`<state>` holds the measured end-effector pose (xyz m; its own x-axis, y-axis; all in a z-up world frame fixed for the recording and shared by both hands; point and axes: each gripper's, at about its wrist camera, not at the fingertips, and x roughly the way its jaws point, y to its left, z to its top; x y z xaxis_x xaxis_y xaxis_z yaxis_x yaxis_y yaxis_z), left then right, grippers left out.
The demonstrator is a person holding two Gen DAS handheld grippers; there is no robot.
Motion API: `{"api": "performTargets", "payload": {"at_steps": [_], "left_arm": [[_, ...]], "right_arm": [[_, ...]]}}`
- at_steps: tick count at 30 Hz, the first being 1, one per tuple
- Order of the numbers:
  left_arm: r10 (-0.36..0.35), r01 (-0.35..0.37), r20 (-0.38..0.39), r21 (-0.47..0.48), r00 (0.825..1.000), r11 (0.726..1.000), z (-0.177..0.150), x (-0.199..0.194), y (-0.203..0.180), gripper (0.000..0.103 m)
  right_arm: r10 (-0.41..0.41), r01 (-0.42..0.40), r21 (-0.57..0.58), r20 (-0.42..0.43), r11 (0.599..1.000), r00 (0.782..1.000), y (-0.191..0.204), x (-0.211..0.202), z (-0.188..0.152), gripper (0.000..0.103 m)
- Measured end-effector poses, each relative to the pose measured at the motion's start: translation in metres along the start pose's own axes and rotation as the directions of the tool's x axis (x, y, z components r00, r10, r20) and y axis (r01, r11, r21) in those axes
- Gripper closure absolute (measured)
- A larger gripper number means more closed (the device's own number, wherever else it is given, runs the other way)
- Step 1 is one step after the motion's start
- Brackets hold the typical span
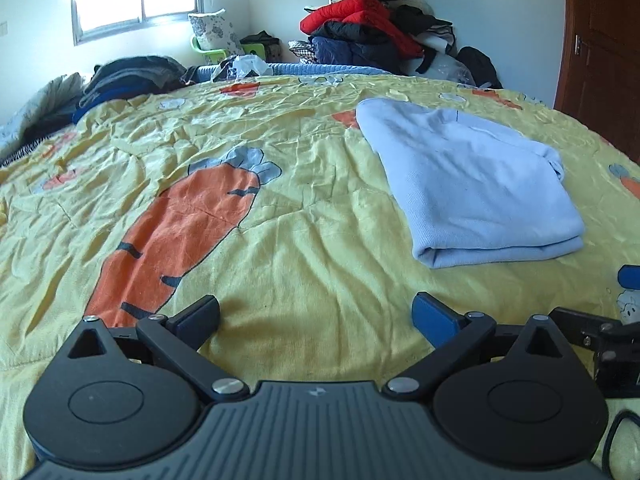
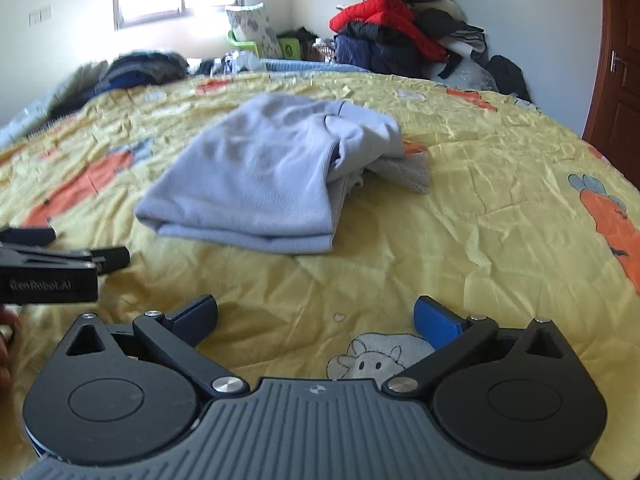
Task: Fold small clothes
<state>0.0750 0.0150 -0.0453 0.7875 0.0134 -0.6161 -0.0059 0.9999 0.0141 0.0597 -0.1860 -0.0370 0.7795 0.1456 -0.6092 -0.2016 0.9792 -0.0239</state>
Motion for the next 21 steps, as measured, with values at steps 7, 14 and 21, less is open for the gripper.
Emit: {"api": "performTargets", "payload": {"at_steps": [7,14,21], "left_arm": [[-0.001,0.001,0.0,0.001,1.0,1.0,-0.0012,-0.001,-0.0009,0.0],[-0.001,0.001,0.0,0.002,1.0,1.0,-0.0011,-0.001,-0.0012,0.0],[-0.001,0.001,0.0,0.001,1.0,1.0,-0.0011,-0.0009,-0.0011,0.0]], "right_arm": [[0.004,-0.004,0.019,-0.002,1.0,1.0,-0.002,-0.0003,-0.0014,0.0],[0.004,-0.004,0.019,-0.002,1.0,1.0,-0.002,-0.0004,-0.0015,0.0],[0.004,-0.004,0.019,-0.002,1.0,1.0,-0.0017,-0.0005,-0.0016,0.0]]}}
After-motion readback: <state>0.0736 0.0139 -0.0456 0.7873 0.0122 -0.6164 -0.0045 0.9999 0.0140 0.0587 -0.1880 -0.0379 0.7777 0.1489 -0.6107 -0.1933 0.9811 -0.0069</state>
